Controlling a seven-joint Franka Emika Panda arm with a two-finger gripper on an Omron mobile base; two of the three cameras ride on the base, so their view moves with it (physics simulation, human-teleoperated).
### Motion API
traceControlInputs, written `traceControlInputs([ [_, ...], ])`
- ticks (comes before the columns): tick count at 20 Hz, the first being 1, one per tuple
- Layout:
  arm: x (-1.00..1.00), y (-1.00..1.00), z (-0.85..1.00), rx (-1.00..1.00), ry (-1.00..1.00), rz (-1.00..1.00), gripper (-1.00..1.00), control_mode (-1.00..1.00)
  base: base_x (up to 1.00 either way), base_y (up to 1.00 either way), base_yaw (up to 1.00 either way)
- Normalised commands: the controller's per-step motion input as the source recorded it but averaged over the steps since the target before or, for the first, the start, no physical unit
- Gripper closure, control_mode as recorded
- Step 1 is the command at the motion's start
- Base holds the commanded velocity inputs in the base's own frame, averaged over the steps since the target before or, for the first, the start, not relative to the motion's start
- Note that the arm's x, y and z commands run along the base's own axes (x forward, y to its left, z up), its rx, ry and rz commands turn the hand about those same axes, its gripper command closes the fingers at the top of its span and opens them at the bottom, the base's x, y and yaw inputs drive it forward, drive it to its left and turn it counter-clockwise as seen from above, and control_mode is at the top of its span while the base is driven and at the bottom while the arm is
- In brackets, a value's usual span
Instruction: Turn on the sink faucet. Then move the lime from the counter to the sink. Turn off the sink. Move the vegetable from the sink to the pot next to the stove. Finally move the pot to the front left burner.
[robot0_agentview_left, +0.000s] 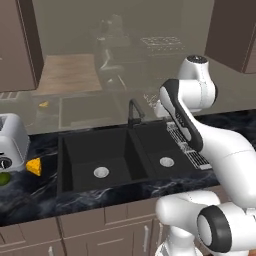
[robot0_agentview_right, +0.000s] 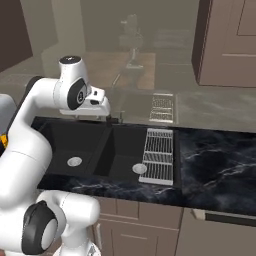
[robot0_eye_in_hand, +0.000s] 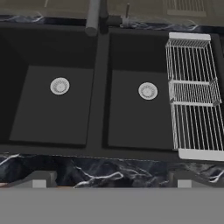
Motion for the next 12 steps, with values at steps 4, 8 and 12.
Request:
traceControlInputs([
  [4, 0.00, 0.00, 0.00, 0.00, 0.00, 0.00, -1.00, 1.00, 0.20, 0.39, 0.00],
  [8, 0.00, 0.00, 0.00, 0.00, 0.00, 0.00, -1.00, 1.00, 0.40, 0.34, 0.00],
  [12, 0.00, 0.00, 0.00, 0.00, 0.00, 0.00, -1.00, 1.00, 0.42, -0.08, 0.00],
])
